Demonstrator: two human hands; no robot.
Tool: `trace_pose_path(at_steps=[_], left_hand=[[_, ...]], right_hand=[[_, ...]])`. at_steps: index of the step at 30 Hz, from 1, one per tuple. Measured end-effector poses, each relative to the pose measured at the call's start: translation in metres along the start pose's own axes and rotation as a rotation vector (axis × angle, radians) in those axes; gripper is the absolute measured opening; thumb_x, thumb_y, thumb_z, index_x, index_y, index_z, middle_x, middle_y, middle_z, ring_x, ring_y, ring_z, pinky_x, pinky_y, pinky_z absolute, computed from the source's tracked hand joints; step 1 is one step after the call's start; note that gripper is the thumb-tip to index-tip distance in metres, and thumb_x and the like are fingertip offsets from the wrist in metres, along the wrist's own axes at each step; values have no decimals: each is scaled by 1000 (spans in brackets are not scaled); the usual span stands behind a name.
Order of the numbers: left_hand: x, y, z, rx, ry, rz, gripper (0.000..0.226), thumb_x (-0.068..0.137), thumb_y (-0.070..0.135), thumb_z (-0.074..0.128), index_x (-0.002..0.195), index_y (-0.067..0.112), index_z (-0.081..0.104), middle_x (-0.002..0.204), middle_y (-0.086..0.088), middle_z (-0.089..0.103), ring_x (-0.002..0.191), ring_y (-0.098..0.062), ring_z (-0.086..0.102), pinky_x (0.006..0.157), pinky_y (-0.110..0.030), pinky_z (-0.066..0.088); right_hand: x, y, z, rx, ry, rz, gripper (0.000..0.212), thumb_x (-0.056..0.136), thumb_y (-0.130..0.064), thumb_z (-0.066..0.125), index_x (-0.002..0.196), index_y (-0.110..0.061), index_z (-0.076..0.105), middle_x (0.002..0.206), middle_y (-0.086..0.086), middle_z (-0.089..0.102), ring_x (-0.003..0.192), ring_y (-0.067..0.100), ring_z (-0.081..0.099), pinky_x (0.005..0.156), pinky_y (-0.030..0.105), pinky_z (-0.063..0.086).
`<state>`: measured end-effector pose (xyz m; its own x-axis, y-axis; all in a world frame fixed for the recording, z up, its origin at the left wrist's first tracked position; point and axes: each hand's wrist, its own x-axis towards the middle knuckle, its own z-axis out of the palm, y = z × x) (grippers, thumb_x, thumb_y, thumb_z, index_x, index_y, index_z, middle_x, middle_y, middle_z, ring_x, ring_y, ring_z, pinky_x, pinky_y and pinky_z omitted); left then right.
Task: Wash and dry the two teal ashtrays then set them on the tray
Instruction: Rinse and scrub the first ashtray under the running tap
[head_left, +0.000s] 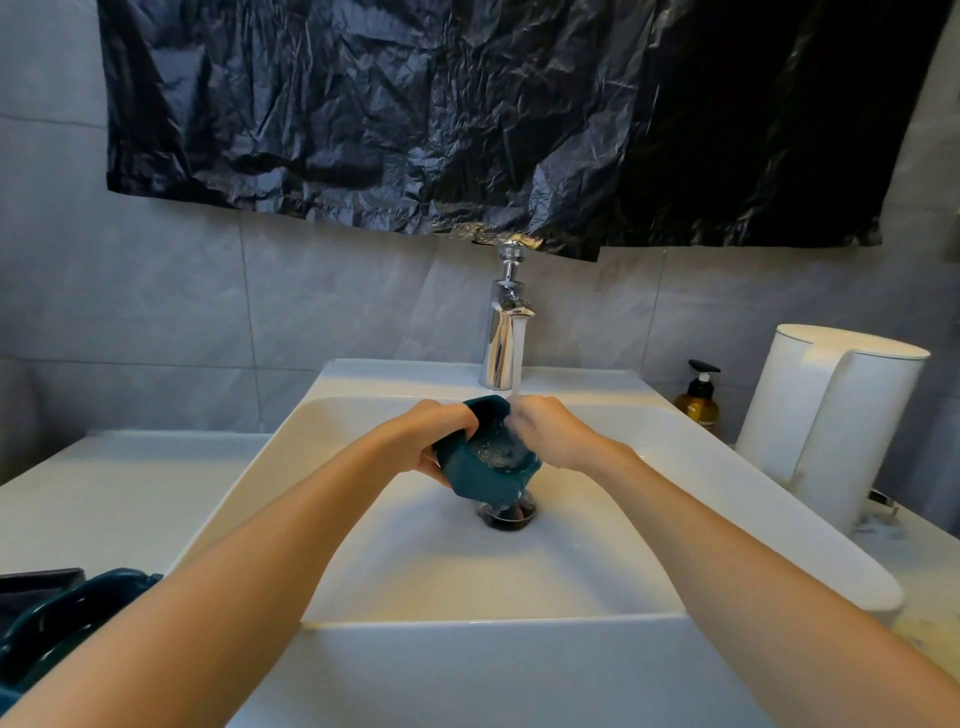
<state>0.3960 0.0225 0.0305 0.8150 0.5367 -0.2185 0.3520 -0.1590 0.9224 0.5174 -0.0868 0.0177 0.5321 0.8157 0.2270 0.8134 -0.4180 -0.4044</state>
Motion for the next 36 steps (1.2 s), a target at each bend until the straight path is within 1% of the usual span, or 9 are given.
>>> trace_pose_path(at_steps=[4, 11, 14, 20, 26, 29, 31, 33, 36], left_hand=[[-1, 1, 0, 7, -18, -9, 26, 88, 12, 50, 113, 6, 50, 91, -14, 61, 80, -26, 62, 64, -37, 59], [-1, 0, 1, 61, 25, -12, 25, 86, 10, 49, 110, 6, 49, 85, -10, 58, 86, -25, 59, 63, -33, 56], [0, 0, 3, 28, 27, -5, 23, 85, 12, 49, 108, 8, 50, 85, -9, 59, 87, -23, 59, 67, -33, 56], [7, -1, 3, -165, 94, 19, 32, 89, 19, 62, 117, 9, 51, 113, -13, 60, 103, -25, 57, 79, -34, 53], [4, -5, 12, -313, -48, -1, 36, 91, -3, 46, 125, 8, 43, 123, -18, 52, 105, -33, 59, 71, -45, 60], [4, -6, 15, -216, -10, 23, 38, 91, -3, 38, 126, 12, 38, 111, -11, 49, 100, -33, 57, 68, -44, 59], [2, -5, 14, -138, 15, 30, 33, 92, 1, 36, 122, 16, 38, 107, -9, 50, 97, -31, 57, 70, -42, 57], [0, -3, 12, -78, 25, 45, 33, 93, 5, 35, 123, 19, 39, 110, -10, 52, 97, -29, 59, 69, -41, 58], [-3, -2, 10, 21, 9, 71, 39, 92, 6, 34, 128, 21, 41, 112, -11, 56, 96, -28, 61, 64, -39, 59]], right_hand=[[-2, 0, -1, 13, 21, 25, 30, 100, -30, 48, 77, -18, 62, 74, 5, 55, 65, 19, 49, 53, 26, 35], [-2, -3, -2, 78, -144, 92, 27, 102, -13, 38, 95, 4, 58, 90, 13, 55, 81, 23, 49, 69, 33, 39], [-1, -1, 3, 170, -69, 159, 14, 97, -15, 50, 96, -7, 61, 96, 11, 61, 79, 22, 59, 55, 23, 46], [-1, -13, 12, 326, 72, 314, 47, 88, 2, 45, 132, -15, 44, 122, 15, 54, 102, 39, 60, 67, 49, 59], [-4, -12, 10, 781, 73, 525, 42, 90, 8, 49, 122, -17, 38, 124, 11, 48, 112, 45, 56, 70, 57, 57], [-4, -6, 8, 686, 46, 486, 38, 85, 7, 60, 117, -12, 52, 117, 14, 59, 100, 40, 63, 68, 51, 59], [-3, -5, 6, 466, 106, 428, 12, 83, 0, 63, 92, -7, 62, 94, 13, 64, 79, 30, 66, 59, 35, 59], [0, -3, 7, 240, 189, 360, 12, 84, -6, 64, 73, -7, 60, 76, 10, 61, 63, 25, 59, 49, 27, 49], [1, -4, 8, 67, 255, 189, 2, 82, -5, 69, 82, -7, 70, 85, 11, 66, 73, 25, 61, 55, 29, 51]])
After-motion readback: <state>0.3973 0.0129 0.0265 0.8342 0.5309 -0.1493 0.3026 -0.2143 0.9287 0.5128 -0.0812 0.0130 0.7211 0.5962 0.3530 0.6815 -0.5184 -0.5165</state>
